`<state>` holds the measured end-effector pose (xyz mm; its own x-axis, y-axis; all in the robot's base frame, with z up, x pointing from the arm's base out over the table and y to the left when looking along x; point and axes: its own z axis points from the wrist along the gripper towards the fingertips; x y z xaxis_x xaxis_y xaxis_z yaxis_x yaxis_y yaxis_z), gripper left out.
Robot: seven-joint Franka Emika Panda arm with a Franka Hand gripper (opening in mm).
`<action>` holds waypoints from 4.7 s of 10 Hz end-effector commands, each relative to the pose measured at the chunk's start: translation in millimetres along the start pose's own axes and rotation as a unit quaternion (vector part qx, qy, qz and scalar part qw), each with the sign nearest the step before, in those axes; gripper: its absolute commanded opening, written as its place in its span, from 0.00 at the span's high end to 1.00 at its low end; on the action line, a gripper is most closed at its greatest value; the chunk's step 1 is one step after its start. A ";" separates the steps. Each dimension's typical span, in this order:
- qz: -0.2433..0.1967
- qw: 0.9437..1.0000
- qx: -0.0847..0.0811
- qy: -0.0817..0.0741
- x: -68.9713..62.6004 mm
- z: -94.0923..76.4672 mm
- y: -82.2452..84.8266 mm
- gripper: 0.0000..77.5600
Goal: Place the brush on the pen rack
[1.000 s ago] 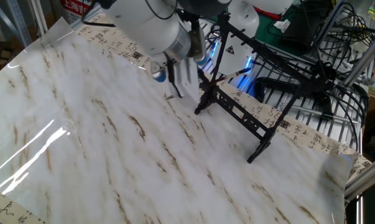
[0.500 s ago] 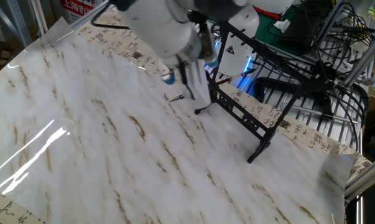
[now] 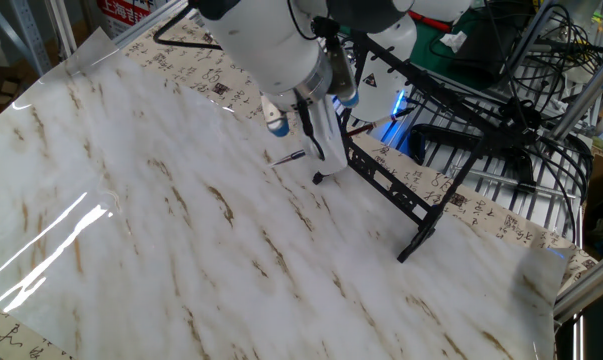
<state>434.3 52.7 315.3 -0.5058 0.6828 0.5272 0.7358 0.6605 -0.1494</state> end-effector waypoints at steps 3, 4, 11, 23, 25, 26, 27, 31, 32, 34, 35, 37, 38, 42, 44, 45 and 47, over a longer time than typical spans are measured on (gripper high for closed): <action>-0.016 1.000 0.011 -0.020 6.9 6.7 -4.1 0.99; -0.016 1.000 0.011 -0.020 6.9 6.7 -4.1 0.99; -0.047 0.997 0.032 -0.047 14.8 9.3 -6.6 0.99; -0.044 0.996 0.025 -0.072 21.3 10.7 -7.1 0.99; -0.037 0.996 0.030 -0.075 20.5 9.1 -6.1 0.99; -0.036 0.996 0.031 -0.073 19.7 7.5 -5.0 0.99; -0.040 0.996 0.032 -0.068 18.5 6.0 -3.3 0.99; -0.036 0.997 0.024 -0.056 19.8 8.0 -4.7 0.99; -0.036 0.997 0.024 -0.056 19.8 8.0 -4.7 0.99; -0.038 0.997 0.020 -0.059 21.4 11.7 -6.9 0.99; -0.041 0.997 0.019 -0.061 22.2 13.3 -7.9 0.99; -0.045 0.997 0.021 -0.060 22.7 14.6 -8.6 0.99; -0.048 0.997 0.023 -0.063 22.7 14.6 -8.6 0.99; -0.024 0.998 0.028 -0.057 17.9 10.1 0.3 0.99; -0.029 0.998 0.033 -0.053 15.3 5.8 2.9 0.99; -0.036 0.997 0.034 -0.053 15.3 5.7 3.0 0.99; -0.038 0.997 0.036 -0.051 14.9 5.5 3.1 0.99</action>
<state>426.0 66.9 317.1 -0.6054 0.6550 0.4521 0.6607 0.7304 -0.1734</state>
